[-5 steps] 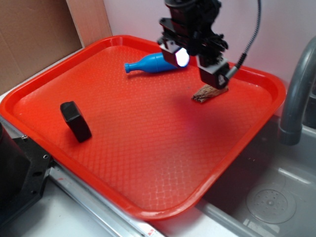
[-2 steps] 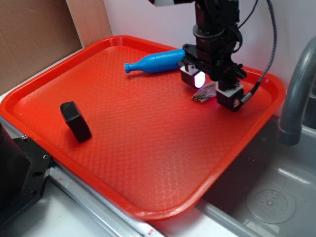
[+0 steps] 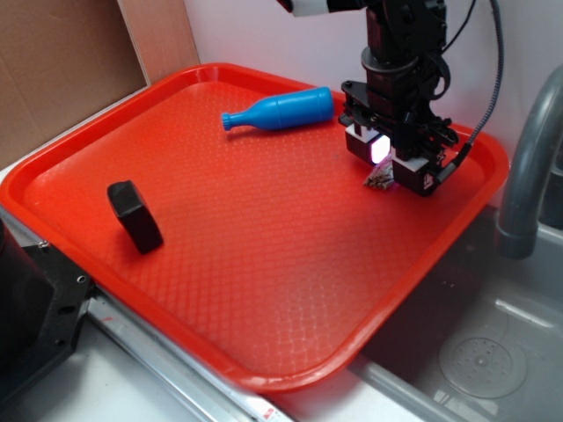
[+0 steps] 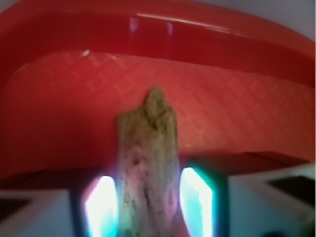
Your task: Grab the wood chip.
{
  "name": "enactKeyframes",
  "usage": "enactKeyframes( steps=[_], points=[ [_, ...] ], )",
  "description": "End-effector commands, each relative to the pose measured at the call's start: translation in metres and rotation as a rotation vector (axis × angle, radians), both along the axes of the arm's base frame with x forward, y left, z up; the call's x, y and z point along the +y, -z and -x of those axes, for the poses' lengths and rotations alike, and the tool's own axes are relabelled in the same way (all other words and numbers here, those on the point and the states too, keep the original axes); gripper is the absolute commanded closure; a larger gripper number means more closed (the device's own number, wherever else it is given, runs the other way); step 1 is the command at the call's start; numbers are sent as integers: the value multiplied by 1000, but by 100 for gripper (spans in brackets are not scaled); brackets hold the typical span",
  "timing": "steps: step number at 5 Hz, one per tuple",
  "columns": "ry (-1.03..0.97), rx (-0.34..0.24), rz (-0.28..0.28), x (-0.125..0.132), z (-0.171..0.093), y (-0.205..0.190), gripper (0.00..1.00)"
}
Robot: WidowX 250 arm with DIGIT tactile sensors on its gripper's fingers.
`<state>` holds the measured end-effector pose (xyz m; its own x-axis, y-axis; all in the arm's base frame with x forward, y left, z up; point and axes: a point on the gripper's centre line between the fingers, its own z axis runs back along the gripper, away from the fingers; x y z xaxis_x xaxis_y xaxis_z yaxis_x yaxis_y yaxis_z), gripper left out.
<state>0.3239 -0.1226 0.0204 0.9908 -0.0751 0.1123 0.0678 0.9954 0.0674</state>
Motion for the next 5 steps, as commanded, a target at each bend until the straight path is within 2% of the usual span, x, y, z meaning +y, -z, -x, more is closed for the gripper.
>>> enactKeyframes(
  steps=[1,2,3,5],
  points=[
    [40,-43,16,8,9,-43,100],
    [66,-40,43,17,23,-88,100],
    [45,-44,105,33,39,-122,100],
    [-117,32,132,60,96,-165,100]
  ],
)
